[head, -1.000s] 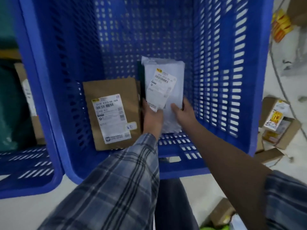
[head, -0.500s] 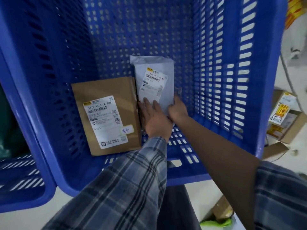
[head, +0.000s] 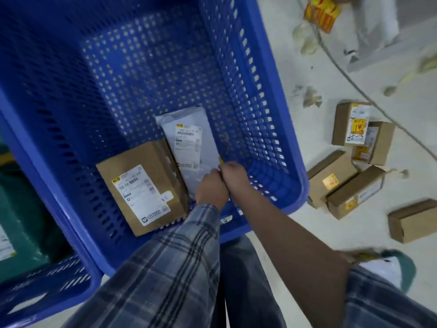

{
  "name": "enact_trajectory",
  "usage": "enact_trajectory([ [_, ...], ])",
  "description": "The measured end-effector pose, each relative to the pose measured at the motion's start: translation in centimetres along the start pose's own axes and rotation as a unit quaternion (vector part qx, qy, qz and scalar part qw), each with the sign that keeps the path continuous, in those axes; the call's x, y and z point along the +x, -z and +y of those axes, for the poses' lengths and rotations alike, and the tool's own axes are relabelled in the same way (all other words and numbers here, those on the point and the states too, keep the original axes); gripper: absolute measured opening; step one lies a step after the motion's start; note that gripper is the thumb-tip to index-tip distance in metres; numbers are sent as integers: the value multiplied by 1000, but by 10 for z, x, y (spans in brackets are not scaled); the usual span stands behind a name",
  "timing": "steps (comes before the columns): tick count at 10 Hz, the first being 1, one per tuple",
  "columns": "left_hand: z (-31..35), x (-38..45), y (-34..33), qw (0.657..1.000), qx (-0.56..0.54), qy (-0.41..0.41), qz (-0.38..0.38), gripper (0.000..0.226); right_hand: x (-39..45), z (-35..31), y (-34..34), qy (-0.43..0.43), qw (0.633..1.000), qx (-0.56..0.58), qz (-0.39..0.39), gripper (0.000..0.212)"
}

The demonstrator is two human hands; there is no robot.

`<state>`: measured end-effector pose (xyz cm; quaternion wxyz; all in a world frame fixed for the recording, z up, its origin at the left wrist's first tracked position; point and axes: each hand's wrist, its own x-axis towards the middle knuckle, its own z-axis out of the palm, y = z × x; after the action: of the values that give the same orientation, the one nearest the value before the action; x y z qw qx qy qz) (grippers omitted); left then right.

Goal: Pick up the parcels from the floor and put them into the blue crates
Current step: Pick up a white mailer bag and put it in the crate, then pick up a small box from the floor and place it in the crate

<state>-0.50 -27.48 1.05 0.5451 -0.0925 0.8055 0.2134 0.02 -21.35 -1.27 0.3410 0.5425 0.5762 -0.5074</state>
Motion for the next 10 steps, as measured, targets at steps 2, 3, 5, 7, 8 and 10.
enact_trajectory([
  [2, -2, -44, -4, 997, -37, -56, 28, 20, -52, 13, 29, 57, 998, 38, 7, 30],
  [3, 9, -74, -11, 991, 5, -113, 74, 19, -85, 21, 54, 127, 991, 42, 10, 26],
  [5, 64, -134, -26, 966, 86, -176, 169, 20, -139, 61, 120, 215, 965, 131, 68, 20],
  [7, 108, -139, -79, 941, 238, -227, 76, 21, -109, 139, 194, 43, 981, 170, 87, 13],
  [8, 105, -125, -107, 943, 281, -179, 24, 16, -93, 194, 224, -49, 986, 132, 86, 10],
  [10, 90, -104, -152, 969, 235, 57, -39, 21, -85, 253, 299, -125, 970, 201, 63, 19],
])
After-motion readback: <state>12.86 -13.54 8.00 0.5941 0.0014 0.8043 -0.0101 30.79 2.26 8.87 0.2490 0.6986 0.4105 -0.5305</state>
